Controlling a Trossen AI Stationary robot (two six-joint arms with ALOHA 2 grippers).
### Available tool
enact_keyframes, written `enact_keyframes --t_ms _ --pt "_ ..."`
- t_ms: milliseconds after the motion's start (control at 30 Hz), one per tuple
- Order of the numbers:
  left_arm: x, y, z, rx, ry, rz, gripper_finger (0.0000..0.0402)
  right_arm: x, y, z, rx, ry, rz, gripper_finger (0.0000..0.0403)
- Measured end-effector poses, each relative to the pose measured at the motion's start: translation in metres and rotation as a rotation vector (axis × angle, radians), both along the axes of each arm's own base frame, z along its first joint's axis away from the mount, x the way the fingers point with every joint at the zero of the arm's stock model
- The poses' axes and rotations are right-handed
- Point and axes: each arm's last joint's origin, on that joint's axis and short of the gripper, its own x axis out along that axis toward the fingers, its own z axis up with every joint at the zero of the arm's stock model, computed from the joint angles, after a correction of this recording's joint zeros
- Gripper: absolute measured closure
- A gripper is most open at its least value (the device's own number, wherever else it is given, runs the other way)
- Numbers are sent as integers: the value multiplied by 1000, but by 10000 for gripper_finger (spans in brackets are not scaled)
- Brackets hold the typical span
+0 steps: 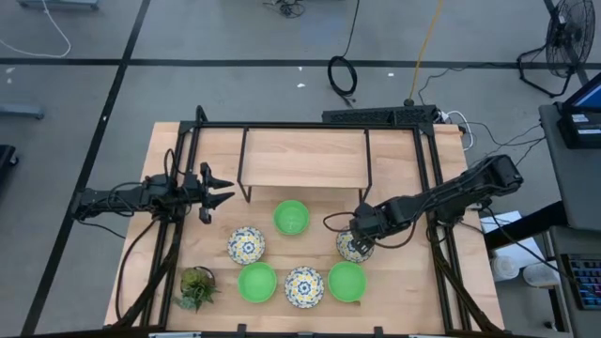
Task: Pick & Place Mini bowls
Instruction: Put the top right white bowl on the shelf
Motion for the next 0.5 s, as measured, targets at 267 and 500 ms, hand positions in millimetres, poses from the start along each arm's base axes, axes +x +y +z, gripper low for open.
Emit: enact_keyframes --t_ms 267,500 --pt "0 0 0 0 0 0 254 -1 5 4 76 -13 38 292" --pt "0 0 0 0 0 0 254 -1 10 6 68 -31 111 392"
